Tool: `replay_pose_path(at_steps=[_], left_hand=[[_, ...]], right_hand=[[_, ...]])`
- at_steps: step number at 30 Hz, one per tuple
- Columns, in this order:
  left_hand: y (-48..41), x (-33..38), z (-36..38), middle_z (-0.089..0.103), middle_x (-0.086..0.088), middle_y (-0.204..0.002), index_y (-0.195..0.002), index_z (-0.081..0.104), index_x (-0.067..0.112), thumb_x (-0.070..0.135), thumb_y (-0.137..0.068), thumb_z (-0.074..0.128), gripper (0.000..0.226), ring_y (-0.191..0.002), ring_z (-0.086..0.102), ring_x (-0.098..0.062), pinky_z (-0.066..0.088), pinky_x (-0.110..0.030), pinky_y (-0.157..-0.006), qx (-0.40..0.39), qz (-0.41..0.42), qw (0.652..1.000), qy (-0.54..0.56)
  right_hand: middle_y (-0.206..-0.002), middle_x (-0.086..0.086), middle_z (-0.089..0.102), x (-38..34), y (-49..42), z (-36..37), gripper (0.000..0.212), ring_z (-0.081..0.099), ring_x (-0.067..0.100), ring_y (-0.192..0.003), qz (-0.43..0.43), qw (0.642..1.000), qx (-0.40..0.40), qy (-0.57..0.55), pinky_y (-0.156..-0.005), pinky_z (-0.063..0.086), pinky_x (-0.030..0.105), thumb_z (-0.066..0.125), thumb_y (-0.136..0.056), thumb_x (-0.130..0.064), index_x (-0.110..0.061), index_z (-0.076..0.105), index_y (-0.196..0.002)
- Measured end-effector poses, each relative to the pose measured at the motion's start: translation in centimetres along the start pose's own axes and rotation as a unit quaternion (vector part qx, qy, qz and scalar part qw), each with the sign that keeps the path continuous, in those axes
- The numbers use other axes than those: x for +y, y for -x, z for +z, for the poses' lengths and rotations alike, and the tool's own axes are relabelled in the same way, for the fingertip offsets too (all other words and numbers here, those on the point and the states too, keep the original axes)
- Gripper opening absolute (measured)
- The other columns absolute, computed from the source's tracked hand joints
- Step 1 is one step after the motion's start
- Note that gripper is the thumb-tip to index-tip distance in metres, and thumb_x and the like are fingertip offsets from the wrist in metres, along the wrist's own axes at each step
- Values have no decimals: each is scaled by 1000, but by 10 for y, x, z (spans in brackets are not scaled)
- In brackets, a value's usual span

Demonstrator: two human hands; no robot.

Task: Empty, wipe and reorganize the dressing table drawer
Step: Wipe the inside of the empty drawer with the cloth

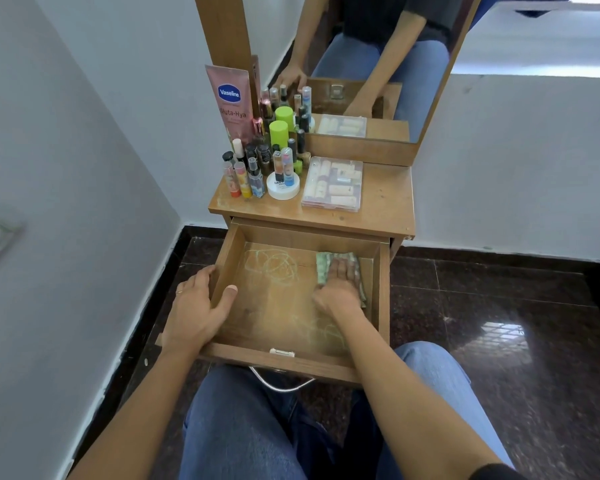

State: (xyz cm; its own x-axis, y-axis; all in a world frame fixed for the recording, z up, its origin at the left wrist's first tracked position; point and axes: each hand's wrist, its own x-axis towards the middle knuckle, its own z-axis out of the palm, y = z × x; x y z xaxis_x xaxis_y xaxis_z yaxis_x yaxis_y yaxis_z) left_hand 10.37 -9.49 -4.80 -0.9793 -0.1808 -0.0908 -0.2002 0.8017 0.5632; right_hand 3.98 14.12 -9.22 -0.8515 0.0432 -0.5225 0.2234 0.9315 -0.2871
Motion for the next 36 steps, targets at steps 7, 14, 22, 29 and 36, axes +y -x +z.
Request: replay_pose_path(at_steps=[7, 14, 22, 29, 36], left_hand=[[-1, -7, 2, 52, -7, -140, -145, 40, 15, 52, -90, 50, 67, -134, 39, -27, 40, -47, -105, 14, -7, 1000, 17], [-3, -6, 3, 56, -3, -135, -143, 43, 18, 60, -83, 43, 73, -132, 42, -24, 44, -45, -100, 13, 3, 1000, 23], [-3, -8, 2, 58, -2, -130, -142, 44, 20, 61, -84, 43, 71, -127, 45, -23, 47, -47, -98, 9, 5, 999, 31], [-1, -8, 2, 55, -3, -135, -142, 44, 19, 54, -89, 44, 63, -129, 45, -23, 44, -45, -101, 38, 13, 998, 47], [-2, -11, 2, 58, 1, -130, -140, 46, 23, 63, -86, 38, 68, -126, 47, -19, 46, -47, -100, 30, 17, 998, 49]], right_hand=[[-156, 8, -25, 11, 13, 10, 84, -19, 24, -146, -38, 995, -36, 89, -116, -10, 42, 40, -92, -18, -10, -20, -149], [-157, 9, -26, 9, 2, -6, 81, -23, 28, -145, -29, 996, -59, 67, -118, -10, 42, 40, -95, -18, -7, -18, -150], [-159, 0, -18, -17, 12, 7, 80, -12, 18, -148, -156, 975, -86, 133, -119, -1, 46, 42, -93, -17, -16, -11, -153], [-157, 3, -26, 18, 3, -11, 87, -18, 23, -146, -105, 977, -75, 172, -120, 8, 48, 43, -90, -2, -13, -19, -150], [-158, 12, -20, -20, -7, -9, 89, -18, 30, -145, -171, 967, -71, 175, -121, 1, 42, 47, -87, 3, -6, -15, -150]])
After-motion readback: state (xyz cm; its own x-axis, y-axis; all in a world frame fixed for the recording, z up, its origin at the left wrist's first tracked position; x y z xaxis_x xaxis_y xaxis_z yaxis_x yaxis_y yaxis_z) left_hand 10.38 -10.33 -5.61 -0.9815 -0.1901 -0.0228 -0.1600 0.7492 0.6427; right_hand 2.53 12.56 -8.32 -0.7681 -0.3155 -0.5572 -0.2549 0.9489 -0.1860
